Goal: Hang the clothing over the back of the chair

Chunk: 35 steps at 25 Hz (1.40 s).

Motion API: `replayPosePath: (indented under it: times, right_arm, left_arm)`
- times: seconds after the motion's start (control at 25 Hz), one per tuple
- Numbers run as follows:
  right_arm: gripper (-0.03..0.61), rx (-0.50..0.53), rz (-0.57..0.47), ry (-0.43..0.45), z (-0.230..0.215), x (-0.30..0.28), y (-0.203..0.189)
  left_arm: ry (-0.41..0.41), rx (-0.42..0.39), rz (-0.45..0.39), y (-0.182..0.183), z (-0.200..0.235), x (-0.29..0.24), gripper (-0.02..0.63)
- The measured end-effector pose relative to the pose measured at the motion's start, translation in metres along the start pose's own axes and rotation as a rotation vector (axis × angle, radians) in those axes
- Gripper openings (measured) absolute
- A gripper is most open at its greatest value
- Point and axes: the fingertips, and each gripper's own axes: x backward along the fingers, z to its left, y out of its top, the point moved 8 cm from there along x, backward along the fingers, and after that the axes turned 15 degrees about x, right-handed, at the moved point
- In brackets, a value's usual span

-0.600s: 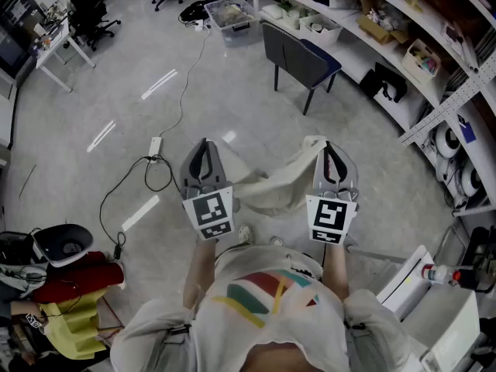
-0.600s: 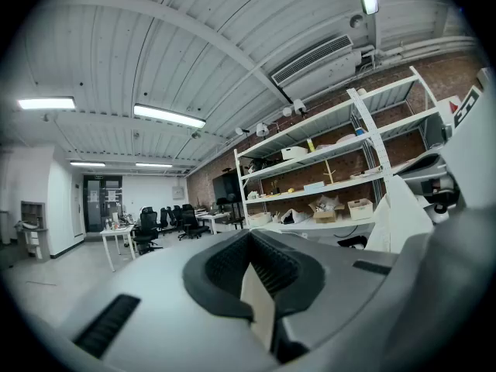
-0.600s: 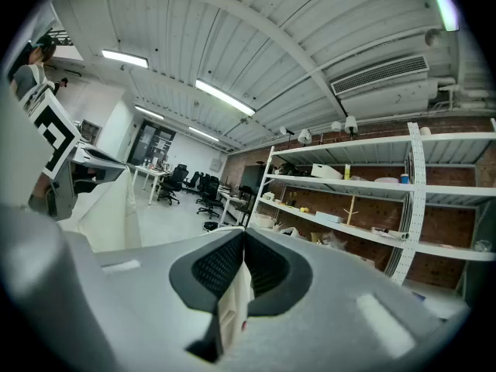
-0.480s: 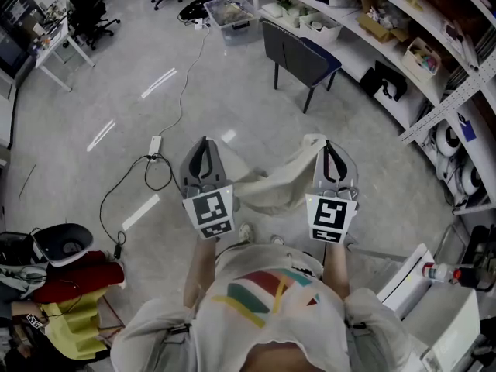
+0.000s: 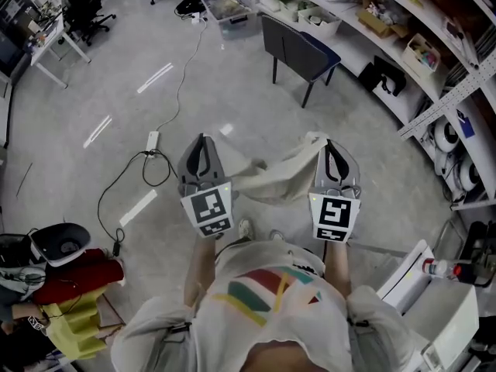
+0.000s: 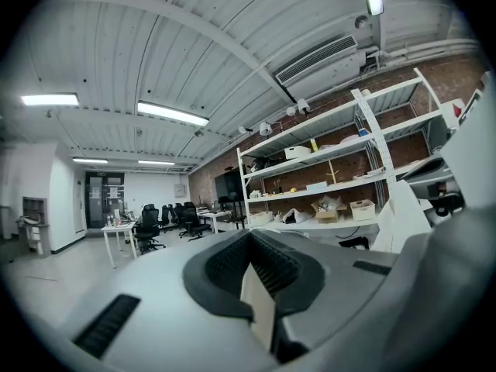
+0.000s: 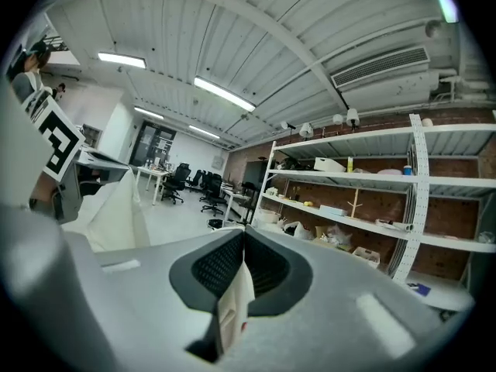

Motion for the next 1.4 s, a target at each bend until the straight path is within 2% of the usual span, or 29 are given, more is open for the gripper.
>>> replayPosePath:
  times: [0.32, 0.52, 0.8, 1.0, 1.4]
  right_arm:
    - [0.011, -0.011, 0.005, 0.008, 0.013, -0.012, 0.006]
    - [0.011, -0.017, -0.004, 0.01, 0.041, -0.03, 0.027]
    - [0.011, -0.029, 0.021, -0.008, 0.068, -0.049, 0.036]
    - [0.011, -0.042, 0.052, 0.0, 0.071, -0.065, 0.031]
    - [0.011, -0.039, 0.014, -0.007, 0.047, -0.142, 0.02]
  left_arm:
    - [0.005, 0.022, 0.019, -0.004, 0.024, -0.008, 0.014]
    - [-0.017, 0.008, 0.009, 0.0, 0.061, -0.015, 0.014]
    - [-0.004, 0.023, -0.009, 0.006, 0.109, -0.03, 0.014]
    - [-0.01, 0.023, -0.01, 0.007, 0.114, -0.049, 0.014]
    - [0.021, 0.046, -0.01, -0.005, 0.112, -0.116, 0.014]
